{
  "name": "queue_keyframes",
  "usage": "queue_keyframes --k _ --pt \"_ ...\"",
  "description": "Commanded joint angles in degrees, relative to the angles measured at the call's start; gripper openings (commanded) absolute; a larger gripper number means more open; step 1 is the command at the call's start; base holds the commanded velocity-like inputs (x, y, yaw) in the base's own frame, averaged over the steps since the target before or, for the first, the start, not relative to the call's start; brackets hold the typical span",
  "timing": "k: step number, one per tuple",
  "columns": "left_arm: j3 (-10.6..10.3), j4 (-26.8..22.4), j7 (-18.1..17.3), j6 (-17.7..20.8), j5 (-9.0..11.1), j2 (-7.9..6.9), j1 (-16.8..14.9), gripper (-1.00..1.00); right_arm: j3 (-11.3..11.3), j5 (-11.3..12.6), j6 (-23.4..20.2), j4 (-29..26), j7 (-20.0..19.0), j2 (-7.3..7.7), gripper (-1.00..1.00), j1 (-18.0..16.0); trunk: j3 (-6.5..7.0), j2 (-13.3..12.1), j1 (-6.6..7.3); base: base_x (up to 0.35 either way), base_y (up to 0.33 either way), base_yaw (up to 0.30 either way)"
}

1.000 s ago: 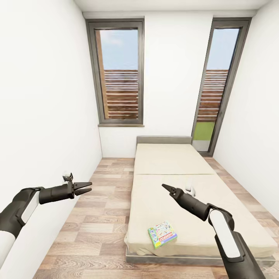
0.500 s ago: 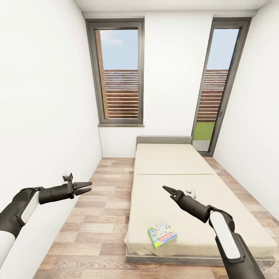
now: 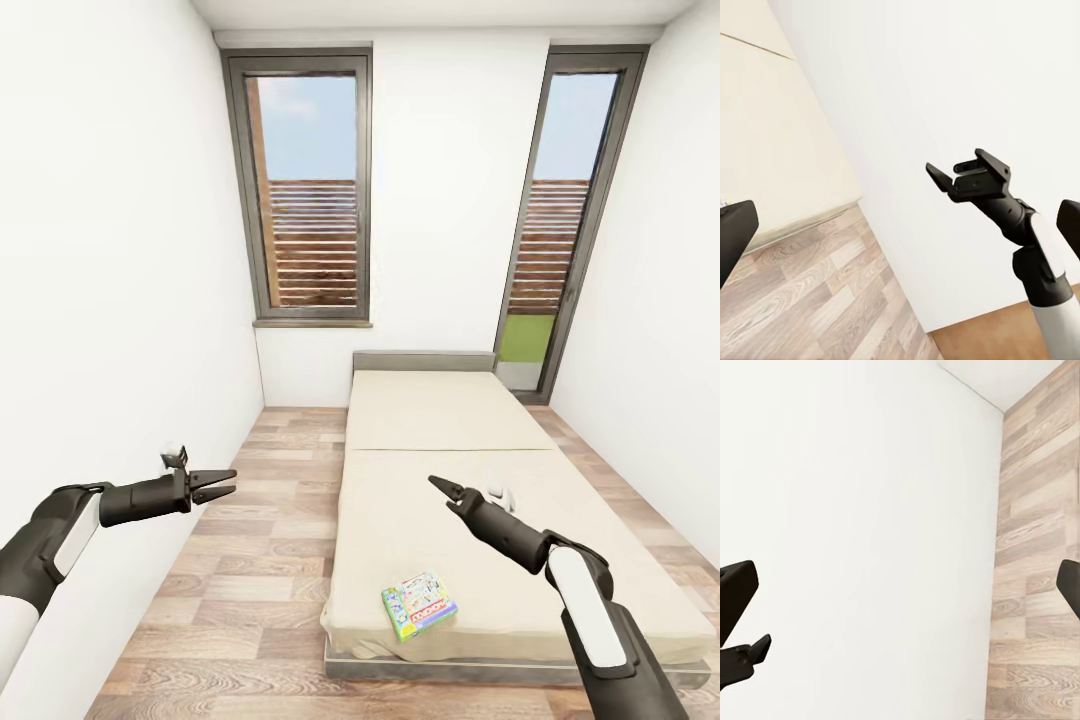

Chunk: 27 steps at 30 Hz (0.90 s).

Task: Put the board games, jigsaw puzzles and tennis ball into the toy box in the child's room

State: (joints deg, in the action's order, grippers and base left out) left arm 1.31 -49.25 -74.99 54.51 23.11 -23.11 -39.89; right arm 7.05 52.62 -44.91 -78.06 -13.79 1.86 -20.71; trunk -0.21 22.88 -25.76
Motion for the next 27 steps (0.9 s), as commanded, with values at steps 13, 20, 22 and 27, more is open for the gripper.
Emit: queue_keyframes --k 13,20,22,27 --pt "0.0 0.0 -0.1 -0.4 0.3 -0.07 0.0 1.00 1.5 4.9 -0.7 0.0 -0.2 0.00 1.00 0.0 -0.03 0.0 -0.02 0.000 0.000 0.000" --pt "0.0 0.6 -0.1 -0.7 0.3 -0.02 0.0 1.00 1.3 7.5 -0.4 0.8 0.2 -1.11 1.00 0.0 -0.03 0.0 -0.02 0.000 0.000 0.000" --pt "0.0 0.6 -0.1 -0.7 0.3 -0.04 0.0 1.00 1.3 7.4 -0.6 2.1 0.3 -1.49 1.00 0.1 -0.03 0.0 -0.02 0.000 0.000 0.000" --pt "0.0 0.6 -0.1 -0.8 0.4 -0.08 0.0 1.00 1.3 7.1 -0.6 5.2 0.9 -1.82 1.00 2.4 -0.03 0.0 -0.02 0.000 0.000 0.000"
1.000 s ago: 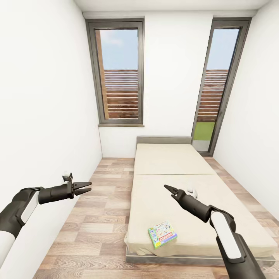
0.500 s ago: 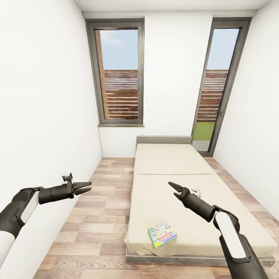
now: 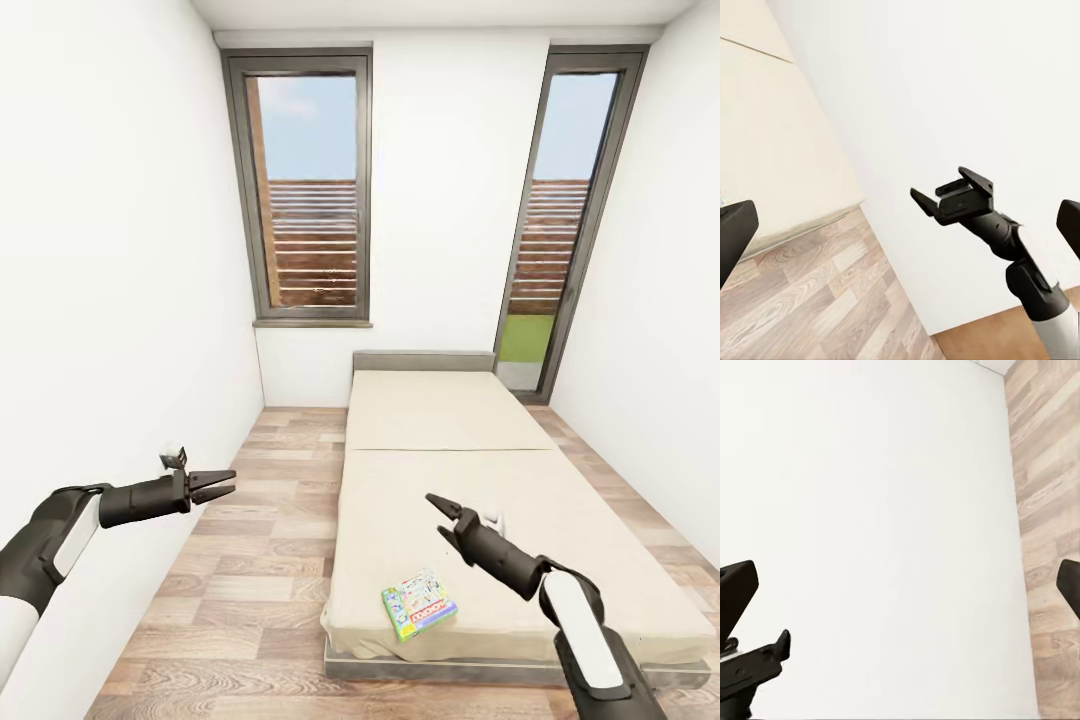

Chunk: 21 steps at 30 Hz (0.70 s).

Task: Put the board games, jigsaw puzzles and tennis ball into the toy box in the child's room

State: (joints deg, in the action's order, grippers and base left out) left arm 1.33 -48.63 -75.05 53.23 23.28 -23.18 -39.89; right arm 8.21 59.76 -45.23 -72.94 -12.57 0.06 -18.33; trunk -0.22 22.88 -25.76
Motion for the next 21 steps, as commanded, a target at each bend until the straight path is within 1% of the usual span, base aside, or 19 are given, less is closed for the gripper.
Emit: queue_keyframes --k 1,6,8,10,12,13,14,16,18,21 --pt "0.0 0.0 -0.1 0.5 0.2 -0.01 0.0 1.00 0.1 -0.2 -0.2 0.5 -0.1 -0.03 1.00 0.5 -0.02 0.0 -0.02 0.000 0.000 0.000" --pt "0.0 0.0 -0.1 0.5 0.2 -0.02 0.0 1.00 0.1 -1.2 0.0 3.0 0.7 0.03 1.00 3.2 -0.02 0.0 -0.02 0.000 0.000 0.000" --pt "0.0 0.0 -0.1 0.5 0.2 -0.02 0.0 1.00 0.2 -2.2 0.0 3.9 0.8 0.31 1.00 4.0 -0.02 0.0 -0.02 0.000 0.000 0.000" --pt "0.0 0.1 -0.1 0.5 0.2 -0.05 0.0 1.00 0.3 -2.7 0.0 5.4 0.6 0.49 1.00 4.9 -0.02 0.0 -0.02 0.000 0.000 0.000" --pt "0.0 0.1 -0.1 0.5 0.3 -0.08 0.0 1.00 0.4 -3.0 0.1 8.3 0.5 0.57 1.00 5.7 -0.02 0.0 -0.02 0.000 0.000 0.000" --pt "0.0 0.1 -0.1 0.5 0.3 -0.09 0.0 1.00 0.5 -3.1 0.3 11.0 0.4 0.57 1.00 6.0 -0.02 0.0 -0.02 0.000 0.000 0.000" --pt "0.0 0.1 -0.2 0.5 0.3 -0.09 0.0 1.00 0.6 -3.1 0.7 12.5 0.4 0.56 1.00 6.1 -0.02 0.0 -0.02 0.000 0.000 0.000" --pt "0.0 0.1 -0.4 0.5 0.3 -0.12 0.0 1.00 0.6 -3.1 3.2 18.4 0.0 0.65 1.00 6.4 -0.02 0.0 -0.02 0.000 0.000 0.000" --pt "0.1 0.1 -0.6 0.4 0.3 -0.20 0.0 1.00 0.7 -3.2 5.5 21.5 -0.9 0.72 1.00 6.5 -0.02 0.0 -0.02 0.000 0.000 0.000" --pt "0.1 0.1 -0.8 0.3 0.4 -0.25 0.0 1.00 0.7 -3.3 7.7 24.4 -2.3 0.87 1.00 6.5 -0.02 0.0 -0.02 0.000 0.000 0.000"
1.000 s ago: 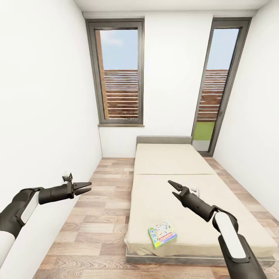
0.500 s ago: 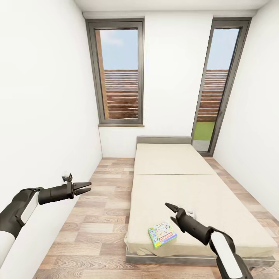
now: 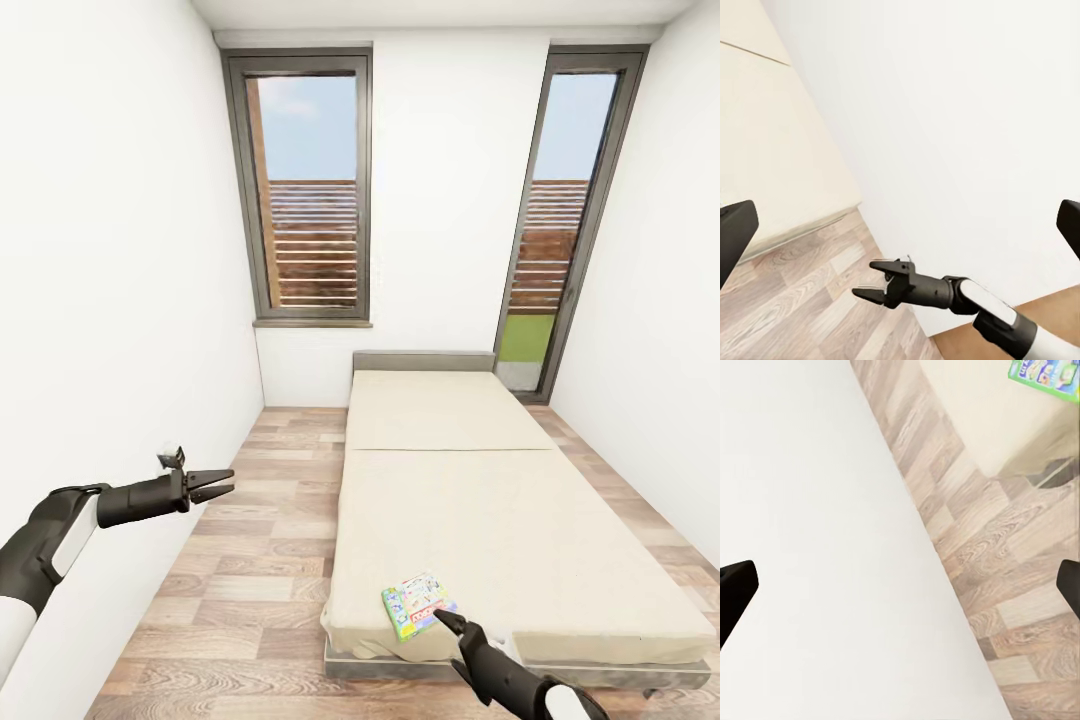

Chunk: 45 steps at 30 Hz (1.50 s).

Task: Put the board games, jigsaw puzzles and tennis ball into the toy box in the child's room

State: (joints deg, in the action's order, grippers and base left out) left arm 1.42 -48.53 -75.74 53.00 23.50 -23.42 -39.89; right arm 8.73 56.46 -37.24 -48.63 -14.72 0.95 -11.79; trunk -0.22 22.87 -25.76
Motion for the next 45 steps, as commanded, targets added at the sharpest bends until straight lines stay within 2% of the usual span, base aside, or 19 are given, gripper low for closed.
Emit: queue_keyframes --k 1,6,12,33,40,45 --pt "0.0 0.0 -0.1 0.5 0.2 -0.04 0.0 1.00 0.2 0.0 0.4 1.3 -0.7 0.14 1.00 0.0 -0.02 0.0 -0.02 0.000 0.000 0.000" --pt "0.0 0.0 -0.3 0.5 0.2 -0.19 0.0 1.00 0.1 -0.1 4.4 6.4 -1.5 1.33 1.00 0.0 -0.02 0.0 -0.02 0.000 0.000 0.000" --pt "0.0 0.0 -0.3 0.5 0.3 0.06 0.0 1.00 0.0 -0.3 7.4 10.9 -2.8 1.72 1.00 0.0 -0.02 0.0 -0.02 0.000 0.000 0.000" --pt "0.0 0.0 -0.3 0.9 0.6 0.21 0.0 1.00 0.2 -0.5 10.0 12.3 -5.8 1.80 1.00 -1.2 -0.02 0.0 -0.02 0.000 0.000 0.000" --pt "0.1 0.0 -0.4 0.9 0.7 0.22 0.0 1.00 0.3 -0.4 10.1 11.9 -5.9 1.58 1.00 -1.2 -1.28 2.9 -1.56 0.000 0.000 0.000" --pt "0.6 0.3 -0.4 0.9 0.7 0.17 0.0 1.00 0.3 -0.2 13.0 11.8 -6.0 1.03 1.00 -1.2 -2.18 4.9 -2.66 0.000 0.000 0.000"
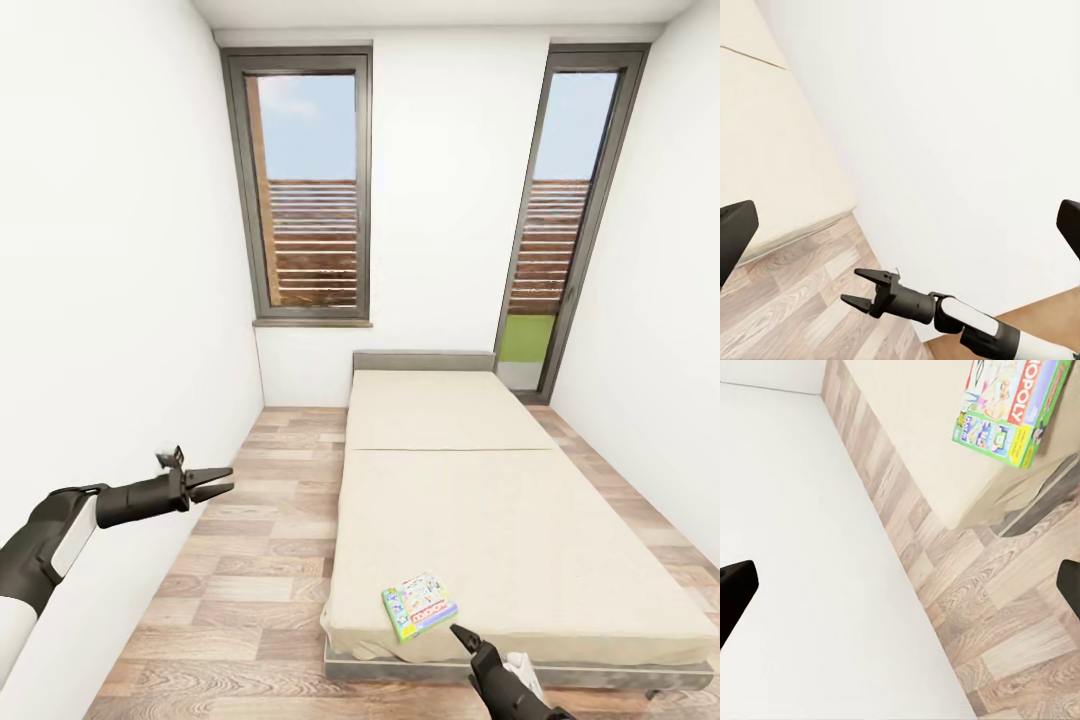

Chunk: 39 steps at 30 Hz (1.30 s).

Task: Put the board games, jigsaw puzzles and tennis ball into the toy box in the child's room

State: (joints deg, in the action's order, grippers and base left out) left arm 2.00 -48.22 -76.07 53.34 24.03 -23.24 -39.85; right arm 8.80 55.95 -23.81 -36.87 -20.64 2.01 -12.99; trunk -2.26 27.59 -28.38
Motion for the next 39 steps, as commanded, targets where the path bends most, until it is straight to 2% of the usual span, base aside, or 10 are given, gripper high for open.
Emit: queue_keyframes --k 1,6,11,16,21,28,39 --pt "0.2 0.0 -0.1 0.5 0.2 -0.02 0.0 1.00 0.2 0.3 -0.2 0.0 -0.1 -0.05 1.00 -0.1 -0.31 0.5 -0.26 0.000 0.000 0.000" --pt "1.2 0.1 -0.1 0.4 0.1 -0.05 0.0 1.00 0.0 0.2 0.7 0.0 -0.8 -0.14 1.00 -0.1 -1.21 2.5 -1.35 0.000 0.000 0.000" --pt "1.5 0.1 -0.2 0.4 0.1 -0.05 0.0 1.00 -0.1 0.2 1.5 0.0 -1.5 -0.62 1.00 -1.2 -2.11 4.5 -2.45 0.000 0.000 0.000" --pt "1.5 0.1 -0.1 0.4 0.1 0.02 0.0 1.00 -0.2 0.1 4.1 1.6 -1.3 -3.59 1.00 -4.5 -3.00 6.6 -3.55 0.000 0.000 0.000" --pt "1.5 0.1 0.0 0.4 0.1 0.03 0.0 1.00 -0.3 0.4 6.7 3.1 -1.1 -4.64 1.00 -5.2 -3.90 8.6 -4.65 0.000 0.000 0.000" --pt "1.5 0.3 0.0 0.4 0.1 0.04 0.0 1.00 -0.1 0.6 7.9 3.7 -1.0 -4.70 1.00 -5.4 -5.16 11.4 -6.19 0.000 0.000 0.000" --pt "1.5 0.4 0.0 0.3 0.1 0.04 0.0 1.00 0.3 0.9 7.3 4.6 -1.1 -4.20 1.00 -5.4 -7.13 15.8 -8.60 0.000 0.000 0.000"
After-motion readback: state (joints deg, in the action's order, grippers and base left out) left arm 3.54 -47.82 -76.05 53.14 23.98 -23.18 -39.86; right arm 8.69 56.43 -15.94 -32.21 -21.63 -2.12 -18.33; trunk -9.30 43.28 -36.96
